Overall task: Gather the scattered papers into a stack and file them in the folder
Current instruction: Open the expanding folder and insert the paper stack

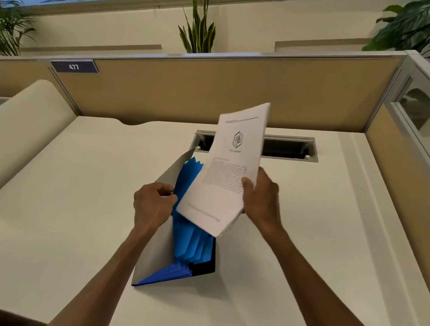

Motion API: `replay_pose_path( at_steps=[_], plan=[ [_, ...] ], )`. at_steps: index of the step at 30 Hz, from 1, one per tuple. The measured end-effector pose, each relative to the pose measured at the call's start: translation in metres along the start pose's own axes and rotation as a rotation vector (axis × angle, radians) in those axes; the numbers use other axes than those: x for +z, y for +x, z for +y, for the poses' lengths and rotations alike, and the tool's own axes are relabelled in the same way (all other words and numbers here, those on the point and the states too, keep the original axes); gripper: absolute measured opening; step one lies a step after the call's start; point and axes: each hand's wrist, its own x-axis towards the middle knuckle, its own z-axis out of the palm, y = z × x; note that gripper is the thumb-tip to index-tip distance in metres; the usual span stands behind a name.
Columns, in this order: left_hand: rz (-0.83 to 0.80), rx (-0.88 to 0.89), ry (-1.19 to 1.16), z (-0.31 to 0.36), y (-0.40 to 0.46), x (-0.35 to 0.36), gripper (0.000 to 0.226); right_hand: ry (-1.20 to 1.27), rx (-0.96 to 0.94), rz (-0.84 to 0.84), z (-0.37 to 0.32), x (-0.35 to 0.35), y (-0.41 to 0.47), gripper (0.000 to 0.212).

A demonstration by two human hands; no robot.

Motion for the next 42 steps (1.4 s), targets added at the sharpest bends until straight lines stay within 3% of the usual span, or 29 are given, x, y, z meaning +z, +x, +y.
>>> replay_pose_path(
  at_steps=[4, 12, 22, 27, 34, 37, 40, 42],
  plan=[
    [0.003, 0.032, -0.009, -0.001, 0.001, 0.002, 0.027, -0.016, 0.056, -0.177, -0.006, 0.014, -0.011, 0.028],
    [0.038, 0.047, -0.027, -0.002, 0.002, 0.002, 0.024, -0.177, 0.016, -0.365, -0.028, 0.014, -0.004, 0.025],
    [0.018, 0.038, -0.031, 0.000, 0.003, -0.004, 0.020, -0.286, 0.057, -0.430, -0.046, 0.032, 0.007, 0.024],
    [-0.001, 0.048, -0.067, 0.003, 0.002, -0.012, 0.018, -0.370, 0.036, -0.467, -0.049, 0.063, 0.009, 0.008],
    [0.005, 0.023, -0.113, 0.002, 0.006, -0.023, 0.022, -0.272, 0.084, -0.591, -0.039, 0.110, -0.001, 0.035],
    [0.025, 0.018, -0.112, -0.001, 0.008, -0.027, 0.021, -0.354, -0.110, -0.333, -0.034, 0.100, -0.002, 0.032],
    [0.028, 0.028, -0.108, -0.002, 0.009, -0.026, 0.018, -0.487, -0.321, -0.055, -0.029, 0.085, -0.001, 0.003],
    [0.031, 0.040, -0.088, -0.002, 0.009, -0.023, 0.017, -0.644, -0.355, 0.013, -0.021, 0.079, 0.001, 0.019]
  ],
)
